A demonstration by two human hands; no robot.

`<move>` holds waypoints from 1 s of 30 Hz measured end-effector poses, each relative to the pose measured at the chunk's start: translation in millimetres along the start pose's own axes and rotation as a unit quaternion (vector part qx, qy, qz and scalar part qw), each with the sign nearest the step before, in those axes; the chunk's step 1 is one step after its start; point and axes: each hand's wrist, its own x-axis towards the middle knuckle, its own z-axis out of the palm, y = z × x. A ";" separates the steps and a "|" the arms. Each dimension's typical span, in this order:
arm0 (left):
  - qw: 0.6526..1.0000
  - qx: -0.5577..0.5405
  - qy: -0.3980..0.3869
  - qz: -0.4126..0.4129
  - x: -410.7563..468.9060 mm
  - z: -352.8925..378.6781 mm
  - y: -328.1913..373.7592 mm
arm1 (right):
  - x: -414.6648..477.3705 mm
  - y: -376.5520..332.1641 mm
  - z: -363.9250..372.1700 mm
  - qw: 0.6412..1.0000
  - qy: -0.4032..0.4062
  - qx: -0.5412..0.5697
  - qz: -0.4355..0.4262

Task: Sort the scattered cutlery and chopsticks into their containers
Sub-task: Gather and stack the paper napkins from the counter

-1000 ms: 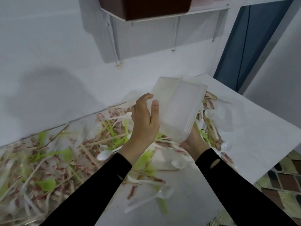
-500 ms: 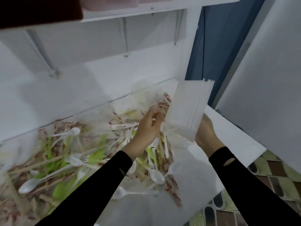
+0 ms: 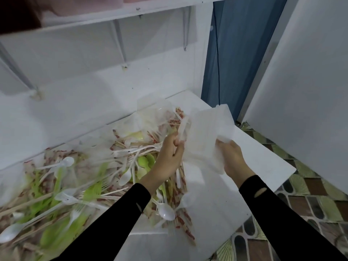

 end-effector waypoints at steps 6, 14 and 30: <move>0.992 -0.061 0.047 0.099 -27.4 -37.4 11.8 | -19.8 -1.0 41.2 0.996 -0.076 0.021 -0.045; 0.867 -0.136 0.396 -0.272 -7.9 -161.3 -85.9 | -39.6 21.2 88.6 0.985 -0.164 0.046 0.025; 0.938 0.023 0.332 -0.098 -33.6 -181.7 -95.8 | -59.6 25.7 102.6 0.994 -0.098 0.043 -0.009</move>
